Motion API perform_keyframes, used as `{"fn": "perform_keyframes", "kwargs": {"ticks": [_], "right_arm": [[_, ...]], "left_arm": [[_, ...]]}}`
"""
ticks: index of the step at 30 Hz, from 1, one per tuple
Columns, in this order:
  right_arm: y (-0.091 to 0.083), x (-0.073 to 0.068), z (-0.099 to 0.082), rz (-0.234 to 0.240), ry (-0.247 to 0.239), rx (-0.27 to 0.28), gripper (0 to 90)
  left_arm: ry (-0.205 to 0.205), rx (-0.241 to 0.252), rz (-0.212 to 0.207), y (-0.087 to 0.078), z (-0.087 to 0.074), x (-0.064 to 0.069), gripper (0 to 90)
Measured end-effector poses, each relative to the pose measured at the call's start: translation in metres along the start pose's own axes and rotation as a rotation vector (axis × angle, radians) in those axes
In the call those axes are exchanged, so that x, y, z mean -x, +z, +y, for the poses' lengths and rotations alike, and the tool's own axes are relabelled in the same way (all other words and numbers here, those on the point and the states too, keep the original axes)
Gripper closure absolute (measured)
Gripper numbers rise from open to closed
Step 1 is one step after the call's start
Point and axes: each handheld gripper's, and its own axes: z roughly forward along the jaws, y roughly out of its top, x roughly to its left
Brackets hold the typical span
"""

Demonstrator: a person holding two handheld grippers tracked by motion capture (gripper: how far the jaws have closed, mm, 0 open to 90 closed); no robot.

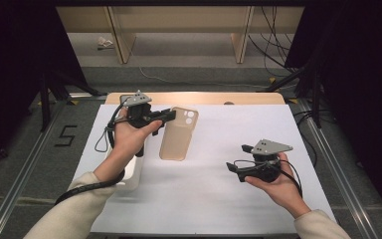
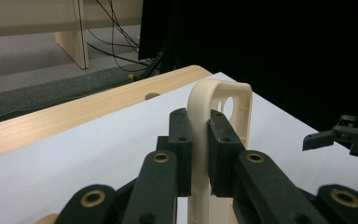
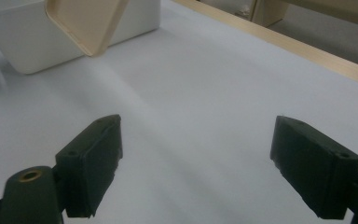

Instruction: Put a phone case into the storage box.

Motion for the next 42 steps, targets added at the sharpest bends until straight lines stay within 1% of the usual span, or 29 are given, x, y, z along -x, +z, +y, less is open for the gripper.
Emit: {"fn": "perform_keyframes", "kwargs": {"ticks": [16, 25, 29, 33, 42], "right_arm": [[-0.005, 0.004, -0.004, -0.031, 0.015, -0.003, 17.4], [-0.005, 0.005, -0.005, -0.033, 0.015, -0.006, 17.0], [-0.005, 0.005, -0.005, -0.034, 0.017, -0.007, 16.9], [-0.005, 0.006, -0.005, -0.036, 0.020, -0.006, 17.0], [-0.005, 0.006, -0.005, -0.039, 0.020, -0.005, 16.9]], "left_arm": [[-0.013, 0.023, 0.024, -0.019, 0.004, -0.014, 81.5], [-0.011, 0.028, 0.039, -0.027, 0.009, -0.022, 81.5], [-0.021, 0.040, 0.043, -0.030, 0.011, -0.026, 81.5], [-0.019, 0.043, 0.048, -0.033, 0.013, -0.028, 81.5], [-0.026, 0.051, 0.066, -0.040, 0.015, -0.037, 81.5]]}}
